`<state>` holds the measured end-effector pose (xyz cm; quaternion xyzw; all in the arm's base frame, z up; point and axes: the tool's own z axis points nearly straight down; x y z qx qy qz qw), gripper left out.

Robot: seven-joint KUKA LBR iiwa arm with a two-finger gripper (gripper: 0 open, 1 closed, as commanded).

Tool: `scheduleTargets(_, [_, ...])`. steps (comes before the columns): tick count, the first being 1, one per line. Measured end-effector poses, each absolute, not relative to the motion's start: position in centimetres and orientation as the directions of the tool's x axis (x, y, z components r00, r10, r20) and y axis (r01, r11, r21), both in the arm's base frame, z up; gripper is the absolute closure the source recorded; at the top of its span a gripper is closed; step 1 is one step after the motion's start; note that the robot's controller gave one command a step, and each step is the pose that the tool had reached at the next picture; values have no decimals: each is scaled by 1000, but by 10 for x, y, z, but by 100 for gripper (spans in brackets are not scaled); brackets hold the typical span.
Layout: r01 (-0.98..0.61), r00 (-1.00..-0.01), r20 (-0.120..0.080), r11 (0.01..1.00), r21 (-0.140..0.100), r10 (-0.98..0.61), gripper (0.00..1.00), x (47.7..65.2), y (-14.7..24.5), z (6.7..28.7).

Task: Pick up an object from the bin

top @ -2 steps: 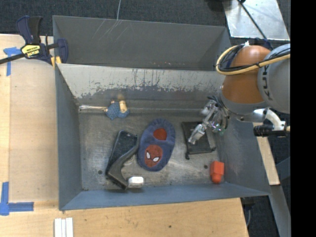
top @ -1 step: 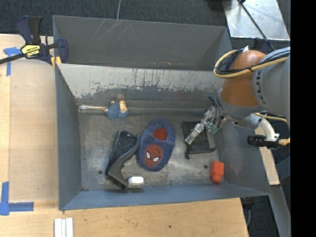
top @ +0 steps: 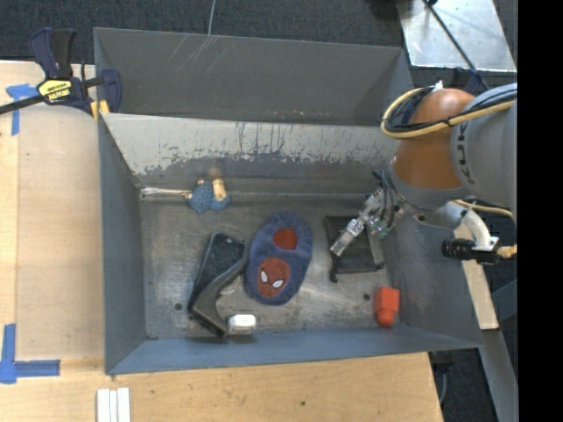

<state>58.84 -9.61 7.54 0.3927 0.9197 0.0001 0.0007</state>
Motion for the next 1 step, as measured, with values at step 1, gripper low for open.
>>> scheduleTargets(1, [724, -690, -17, 690, 8, 724, 100, 592, -99, 79])
